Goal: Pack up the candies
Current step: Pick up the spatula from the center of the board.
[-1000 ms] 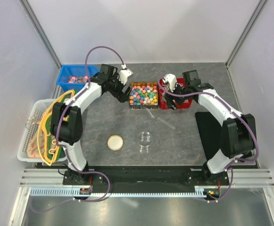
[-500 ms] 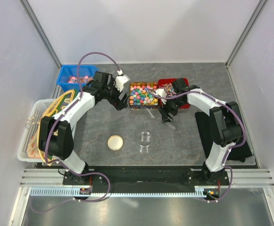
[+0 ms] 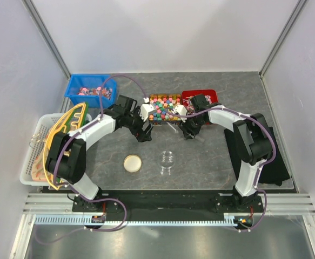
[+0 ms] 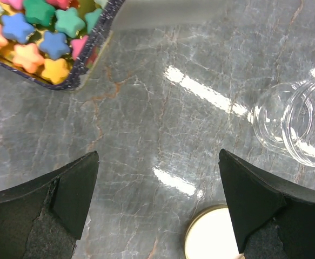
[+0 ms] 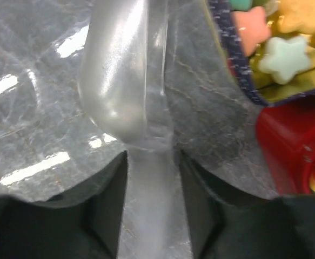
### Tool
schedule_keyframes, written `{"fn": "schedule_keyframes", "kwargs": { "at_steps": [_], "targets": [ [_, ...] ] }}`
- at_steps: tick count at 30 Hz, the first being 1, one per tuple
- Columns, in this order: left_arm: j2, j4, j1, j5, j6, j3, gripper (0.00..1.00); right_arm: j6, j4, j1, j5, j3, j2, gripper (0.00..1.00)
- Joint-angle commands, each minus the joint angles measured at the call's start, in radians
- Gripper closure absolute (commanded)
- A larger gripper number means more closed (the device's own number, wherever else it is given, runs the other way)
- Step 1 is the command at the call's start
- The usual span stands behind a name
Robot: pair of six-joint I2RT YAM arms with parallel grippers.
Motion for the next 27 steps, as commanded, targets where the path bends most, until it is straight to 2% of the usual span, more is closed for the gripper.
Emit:
{"fn": "schedule_keyframes", "kwargs": {
  "at_steps": [1, 2, 4, 5, 6, 7, 10, 17, 23, 27],
  "targets": [
    [-0.043, 0.074, -0.016, 0.055, 0.027, -0.033, 0.00, 0.037, 0.065, -0.002, 0.064, -0.016, 0.013, 0.53],
    [-0.045, 0.082, -0.017, 0.058, 0.021, -0.047, 0.00, 0.042, 0.069, -0.002, 0.070, -0.019, 0.009, 0.59],
    [-0.043, 0.096, -0.025, 0.061, 0.019, -0.058, 0.00, 0.045, 0.072, -0.002, 0.079, -0.022, 0.005, 0.64],
    [-0.040, 0.101, -0.029, 0.058, 0.019, -0.067, 0.00, 0.045, 0.071, -0.002, 0.080, -0.022, 0.003, 0.72],
    [-0.031, 0.104, -0.037, 0.056, 0.019, -0.068, 0.00, 0.045, 0.063, 0.000, 0.085, -0.019, -0.006, 0.76],
    [-0.025, 0.107, -0.042, 0.055, 0.021, -0.075, 0.00, 0.040, 0.056, -0.002, 0.091, -0.017, -0.013, 0.85],
    [-0.013, 0.115, -0.059, 0.050, 0.024, -0.082, 0.00, 0.026, 0.013, -0.002, 0.105, 0.003, -0.061, 0.97],
    [0.007, 0.124, -0.088, 0.049, 0.025, -0.073, 0.00, 0.014, -0.148, -0.002, 0.097, 0.096, -0.229, 0.98],
    [-0.045, 0.118, -0.091, 0.059, 0.050, -0.110, 0.00, 0.063, -0.153, -0.002, 0.140, 0.086, -0.380, 0.98],
    [-0.103, 0.089, -0.091, 0.122, 0.068, -0.134, 0.00, 0.143, -0.135, -0.002, 0.182, 0.107, -0.444, 0.99]
  ]
}}
